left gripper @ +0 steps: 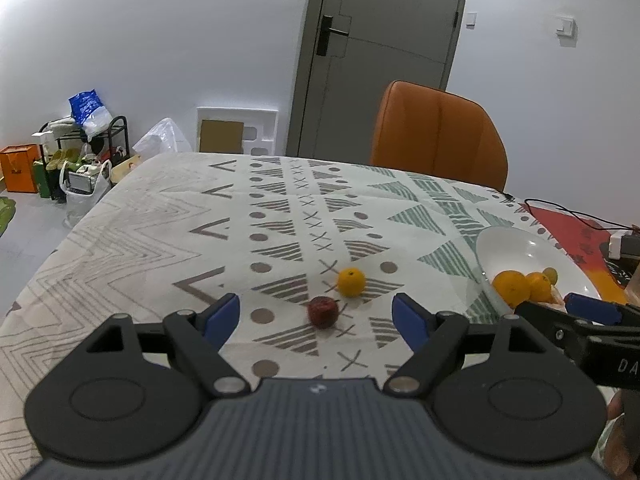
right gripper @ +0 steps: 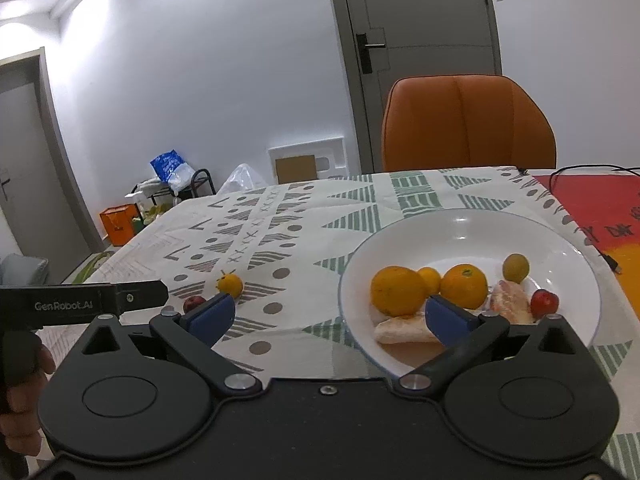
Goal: Organize fruits
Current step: 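Grasp the red plum with the left tool while the right tool grasps a small mandarin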
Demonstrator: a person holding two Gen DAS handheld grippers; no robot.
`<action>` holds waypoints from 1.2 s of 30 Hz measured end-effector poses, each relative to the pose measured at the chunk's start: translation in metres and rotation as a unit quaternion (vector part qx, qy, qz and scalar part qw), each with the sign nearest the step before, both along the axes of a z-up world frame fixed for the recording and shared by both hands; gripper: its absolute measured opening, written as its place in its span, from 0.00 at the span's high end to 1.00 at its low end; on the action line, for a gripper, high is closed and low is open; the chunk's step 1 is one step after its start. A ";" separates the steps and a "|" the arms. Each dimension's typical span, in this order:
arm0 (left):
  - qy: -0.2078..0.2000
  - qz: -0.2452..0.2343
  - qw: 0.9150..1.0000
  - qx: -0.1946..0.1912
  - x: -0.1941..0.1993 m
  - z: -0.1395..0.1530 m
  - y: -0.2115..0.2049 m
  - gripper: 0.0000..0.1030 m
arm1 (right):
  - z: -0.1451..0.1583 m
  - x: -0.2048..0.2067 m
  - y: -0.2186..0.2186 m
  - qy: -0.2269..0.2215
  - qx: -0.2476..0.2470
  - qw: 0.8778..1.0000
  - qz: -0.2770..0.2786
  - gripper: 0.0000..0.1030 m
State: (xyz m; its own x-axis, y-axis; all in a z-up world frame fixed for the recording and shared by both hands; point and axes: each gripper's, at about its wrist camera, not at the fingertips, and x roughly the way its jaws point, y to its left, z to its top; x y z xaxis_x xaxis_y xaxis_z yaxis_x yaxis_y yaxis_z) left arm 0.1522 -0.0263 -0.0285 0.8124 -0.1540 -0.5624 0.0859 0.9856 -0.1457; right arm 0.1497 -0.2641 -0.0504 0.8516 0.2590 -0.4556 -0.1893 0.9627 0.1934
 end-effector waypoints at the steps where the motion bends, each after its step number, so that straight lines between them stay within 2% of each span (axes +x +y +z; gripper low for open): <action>1: 0.000 0.002 1.000 -0.001 0.000 -0.001 0.002 0.20 | 0.000 0.001 0.002 0.002 0.000 1.000 0.002 0.00; 16: 0.010 0.003 1.000 -0.026 0.006 -0.012 0.018 0.23 | -0.001 0.009 0.023 0.009 0.008 0.999 0.047 0.00; 20: 0.012 0.000 0.999 -0.034 0.009 -0.016 0.018 0.26 | -0.002 0.014 0.028 0.013 0.006 0.999 0.052 0.07; 27: 0.018 -0.010 0.999 -0.043 0.018 -0.022 0.014 0.40 | -0.006 0.025 0.031 0.025 0.013 0.997 0.068 0.25; 36: 0.032 -0.023 0.998 -0.052 0.033 -0.030 0.008 0.56 | -0.011 0.039 0.032 0.034 0.019 0.996 0.077 0.33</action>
